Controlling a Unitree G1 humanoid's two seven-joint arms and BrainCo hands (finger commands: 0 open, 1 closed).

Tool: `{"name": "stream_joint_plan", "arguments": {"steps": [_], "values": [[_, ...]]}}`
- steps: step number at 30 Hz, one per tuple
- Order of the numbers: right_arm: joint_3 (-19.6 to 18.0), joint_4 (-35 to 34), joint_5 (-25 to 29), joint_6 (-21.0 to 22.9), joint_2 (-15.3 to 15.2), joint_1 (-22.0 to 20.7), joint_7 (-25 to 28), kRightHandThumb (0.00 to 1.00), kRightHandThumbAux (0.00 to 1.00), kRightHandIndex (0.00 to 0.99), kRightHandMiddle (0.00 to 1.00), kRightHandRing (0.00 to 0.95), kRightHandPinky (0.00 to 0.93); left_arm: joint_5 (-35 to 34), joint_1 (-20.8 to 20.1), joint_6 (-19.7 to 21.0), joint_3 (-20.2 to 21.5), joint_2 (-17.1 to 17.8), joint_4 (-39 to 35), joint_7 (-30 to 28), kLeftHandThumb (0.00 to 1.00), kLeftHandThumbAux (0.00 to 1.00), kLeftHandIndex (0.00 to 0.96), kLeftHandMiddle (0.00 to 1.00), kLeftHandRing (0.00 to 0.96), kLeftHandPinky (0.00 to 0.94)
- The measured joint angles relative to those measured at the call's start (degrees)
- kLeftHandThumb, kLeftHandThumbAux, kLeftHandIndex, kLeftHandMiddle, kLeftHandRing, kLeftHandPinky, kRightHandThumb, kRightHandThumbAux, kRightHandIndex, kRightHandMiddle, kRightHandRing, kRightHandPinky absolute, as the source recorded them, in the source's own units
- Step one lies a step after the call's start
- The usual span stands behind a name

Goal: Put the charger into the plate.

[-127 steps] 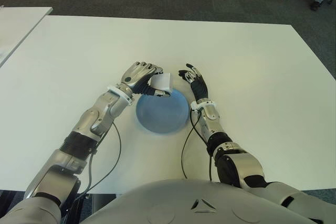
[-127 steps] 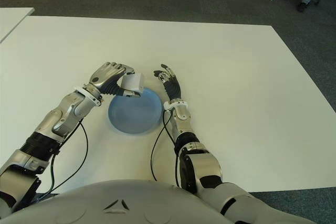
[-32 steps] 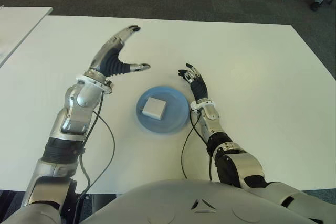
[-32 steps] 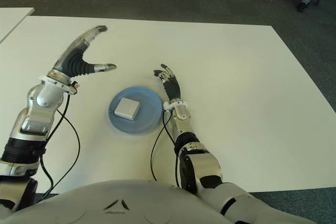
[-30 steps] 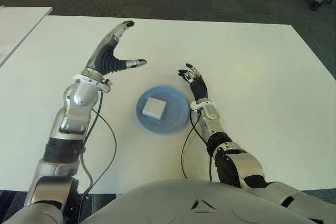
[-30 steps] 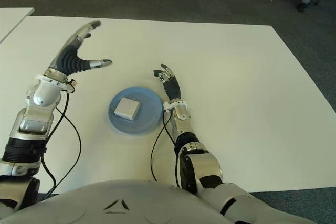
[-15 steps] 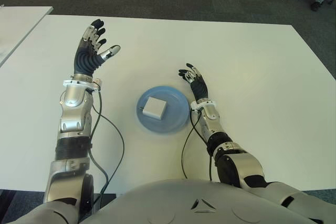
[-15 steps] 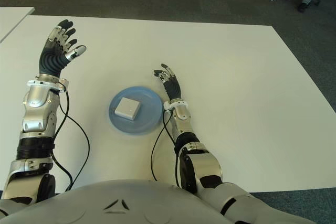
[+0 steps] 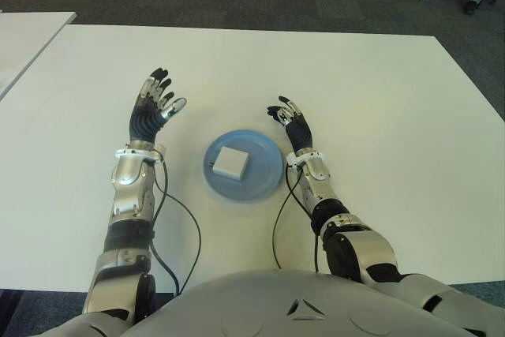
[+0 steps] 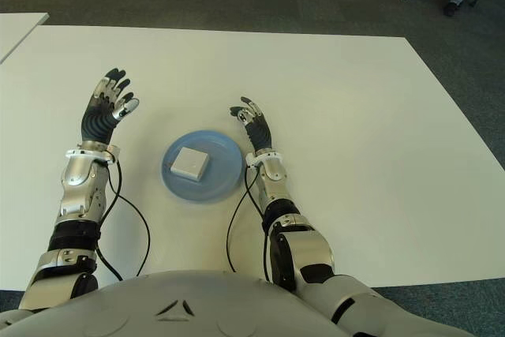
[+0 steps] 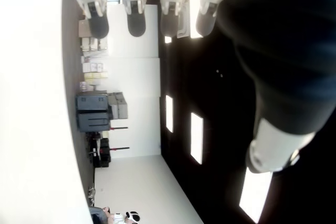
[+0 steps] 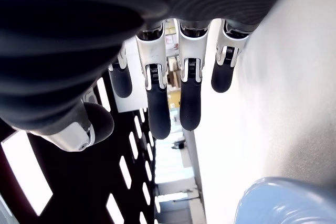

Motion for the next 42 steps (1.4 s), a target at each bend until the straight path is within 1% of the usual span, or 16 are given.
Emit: {"name": "stream_joint_plan", "arguments": {"steps": [7,17,29,36,42], "values": [[-0.14,0.03,-0.02,-0.12,0.00,0.00,-0.06,0.000,0.509,0.156,0.366,0.295,0.159,0.12,1.15,-1.34,-0.28,-1.28,4.00,-0.25,0.000,0.706,0.000,0.000,0.000,0.000],[0.06,0.03,-0.19,-0.17,0.00,0.00,-0.37,0.000,0.505,0.160,0.373,0.306,0.172,2.45,2.74,-1.55,-1.34,-2.10,4.06,0.03,0.000,0.687,0.000,0.000,0.000,0.000],[0.17,0.02,-0.19,-0.17,0.00,0.00,-0.65,0.000,0.493,0.150,0.369,0.298,0.153,6.27,4.14,-1.76,-2.83,-2.57,4.30,3.74,0.000,0.650,0.000,0.000,0.000,0.000],[0.39,-0.14,-0.21,-0.17,-0.01,0.01,-0.70,0.000,0.494,0.147,0.374,0.303,0.161,8.39,4.32,-3.81,-3.44,-3.45,7.40,6.01,0.000,0.633,0.000,0.000,0.000,0.000],[0.44,-0.25,-0.18,-0.16,-0.01,0.04,-0.61,0.000,0.500,0.144,0.374,0.302,0.134,9.95,3.54,-6.15,-4.44,-3.56,9.73,7.73,0.000,0.618,0.000,0.000,0.000,0.000]]}}
